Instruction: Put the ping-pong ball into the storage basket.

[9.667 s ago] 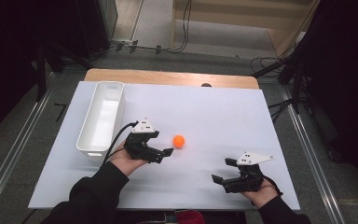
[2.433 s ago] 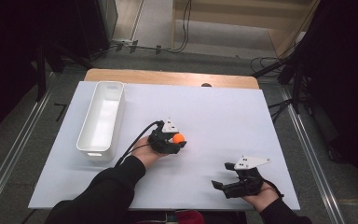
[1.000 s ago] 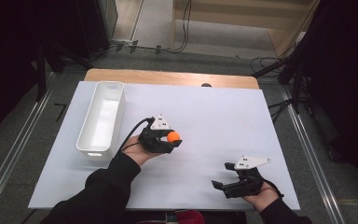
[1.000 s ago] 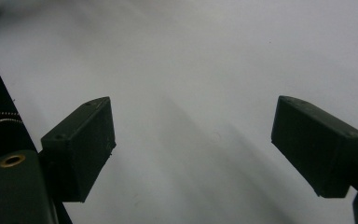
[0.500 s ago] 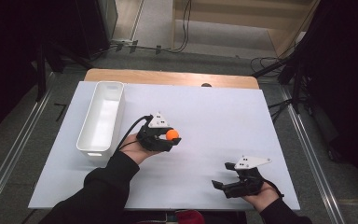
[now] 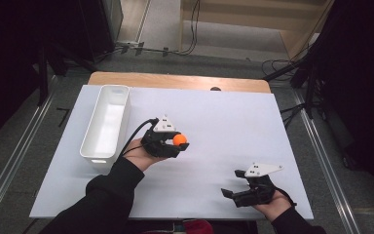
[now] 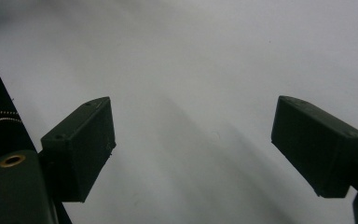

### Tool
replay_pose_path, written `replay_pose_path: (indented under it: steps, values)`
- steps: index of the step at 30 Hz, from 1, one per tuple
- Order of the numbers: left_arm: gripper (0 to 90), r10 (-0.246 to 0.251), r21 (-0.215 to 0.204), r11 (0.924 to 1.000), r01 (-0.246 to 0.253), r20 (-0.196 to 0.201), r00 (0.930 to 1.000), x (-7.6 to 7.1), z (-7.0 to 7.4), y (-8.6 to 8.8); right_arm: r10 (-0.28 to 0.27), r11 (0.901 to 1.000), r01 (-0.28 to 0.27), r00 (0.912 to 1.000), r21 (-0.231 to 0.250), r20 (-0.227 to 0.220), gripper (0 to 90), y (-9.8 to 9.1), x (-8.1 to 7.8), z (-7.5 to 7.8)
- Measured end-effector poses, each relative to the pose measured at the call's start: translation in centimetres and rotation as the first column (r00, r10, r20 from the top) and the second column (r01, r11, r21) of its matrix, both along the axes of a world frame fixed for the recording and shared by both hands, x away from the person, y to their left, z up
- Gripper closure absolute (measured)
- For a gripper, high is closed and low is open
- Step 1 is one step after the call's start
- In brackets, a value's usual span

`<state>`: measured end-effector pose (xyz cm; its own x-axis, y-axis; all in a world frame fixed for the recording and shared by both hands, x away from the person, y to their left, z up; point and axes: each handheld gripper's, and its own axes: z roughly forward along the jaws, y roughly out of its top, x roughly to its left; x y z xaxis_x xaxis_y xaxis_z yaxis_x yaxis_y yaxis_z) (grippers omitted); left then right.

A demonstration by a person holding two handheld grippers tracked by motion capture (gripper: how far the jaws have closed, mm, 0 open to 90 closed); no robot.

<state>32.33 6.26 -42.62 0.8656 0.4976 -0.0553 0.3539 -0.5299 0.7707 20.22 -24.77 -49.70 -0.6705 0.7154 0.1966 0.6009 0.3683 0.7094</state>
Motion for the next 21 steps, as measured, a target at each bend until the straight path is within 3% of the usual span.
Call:
replay_pose_path:
  steps: [12, 21]
  values:
    - [50.2, -0.004, -0.012, 0.9999, 0.004, 0.006, 1.0000, -0.1, 1.5, 0.6, -0.001, 1.0000, 0.001, 1.0000, -0.001, 0.001, 12.2, 0.0, 0.0, 0.0]
    - [50.2, 0.013, -0.016, 0.9998, -0.013, -0.012, 0.9998, 0.1, 2.0, 1.2, -0.001, 1.0000, 0.001, 1.0000, 0.000, 0.001, 12.2, 0.0, 0.0, 0.0]
